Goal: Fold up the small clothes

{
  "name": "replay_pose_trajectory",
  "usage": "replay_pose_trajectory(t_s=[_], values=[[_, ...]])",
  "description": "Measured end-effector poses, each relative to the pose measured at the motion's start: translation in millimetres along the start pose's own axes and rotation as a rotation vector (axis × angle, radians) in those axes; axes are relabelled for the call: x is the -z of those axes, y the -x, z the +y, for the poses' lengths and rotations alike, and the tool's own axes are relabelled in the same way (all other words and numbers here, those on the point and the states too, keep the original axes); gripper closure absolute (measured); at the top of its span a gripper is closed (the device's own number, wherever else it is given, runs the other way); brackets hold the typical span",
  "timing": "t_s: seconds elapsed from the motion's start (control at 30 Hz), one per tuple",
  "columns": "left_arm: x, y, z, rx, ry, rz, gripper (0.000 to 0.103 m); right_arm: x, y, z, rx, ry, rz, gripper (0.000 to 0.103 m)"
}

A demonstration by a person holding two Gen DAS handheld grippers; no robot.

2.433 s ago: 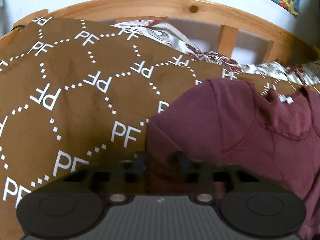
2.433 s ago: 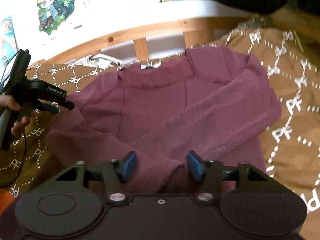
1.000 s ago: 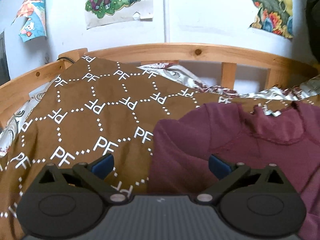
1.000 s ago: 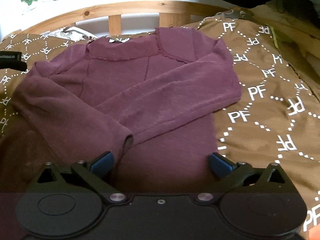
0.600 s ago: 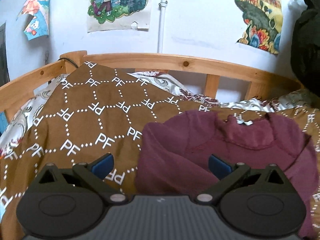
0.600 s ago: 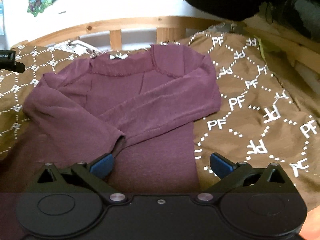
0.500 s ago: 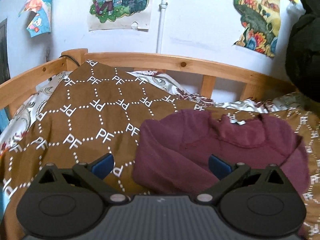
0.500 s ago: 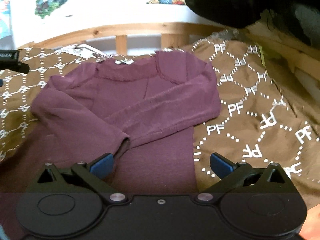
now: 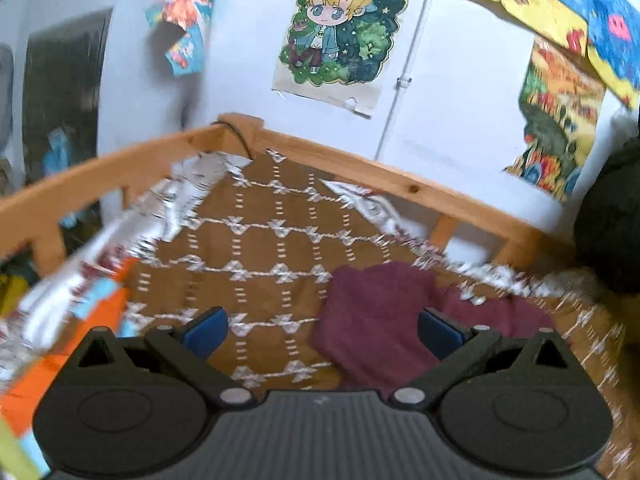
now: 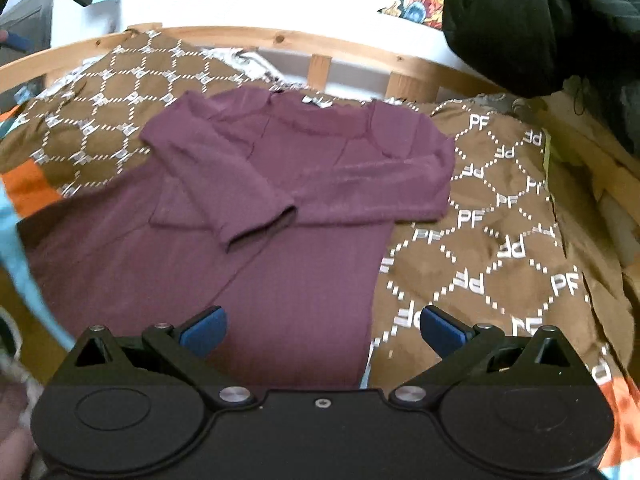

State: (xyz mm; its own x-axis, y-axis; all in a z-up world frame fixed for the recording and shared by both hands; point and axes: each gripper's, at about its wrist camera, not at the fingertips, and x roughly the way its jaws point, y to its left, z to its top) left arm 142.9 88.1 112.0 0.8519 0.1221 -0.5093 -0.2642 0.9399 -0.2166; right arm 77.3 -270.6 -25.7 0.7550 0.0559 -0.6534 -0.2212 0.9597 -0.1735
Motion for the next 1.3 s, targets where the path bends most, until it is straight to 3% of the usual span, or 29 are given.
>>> replay_pose_trajectory(t_s=[0.2, 0.3, 0.37, 0.53, 0.67, 0.93, 1.13, 1.3], values=[[20.8, -7.3, 13.0, -0.064, -0.196, 0.13, 0.0, 18.7, 22.1, 10.5, -0.022, 0.108, 0.002, 0.001], [46.8, -15.8, 10.2, -0.134, -0.316, 0.145, 0.0, 26.5, 20.3, 21.0, -0.032, 0.195, 0.037, 0.001], [65.8, -22.4, 6.8, -0.129, -0.371, 0.175, 0.0, 31.7, 17.0, 26.4, -0.04, 0.247, 0.064, 0.001], [104.5, -37.6, -9.9, -0.083, -0.478, 0.283, 0.0, 46.6, 0.6, 38.5, -0.004, 0.386, 0.12, 0.001], [129.0, -40.4, -31.0, -0.043, -0.584, 0.294, 0.0, 54.6, -10.2, 42.9, 0.033, 0.427, 0.129, 0.001], [157.1, -28.9, -47.8, 0.18, -0.65, 0.345, 0.0, 64.3, -11.5, 60.2, 0.123, 0.546, -0.02, 0.001], [166.1, -21.4, -52.1, 0.268, -0.679, 0.345, 0.0, 58.6, -18.5, 58.5, 0.123, 0.563, -0.113, 0.002], [174.9, -17.1, -61.7, 0.273, -0.765, 0.309, 0.0, 43.0, -15.1, 45.9, 0.045, 0.458, -0.14, 0.019]])
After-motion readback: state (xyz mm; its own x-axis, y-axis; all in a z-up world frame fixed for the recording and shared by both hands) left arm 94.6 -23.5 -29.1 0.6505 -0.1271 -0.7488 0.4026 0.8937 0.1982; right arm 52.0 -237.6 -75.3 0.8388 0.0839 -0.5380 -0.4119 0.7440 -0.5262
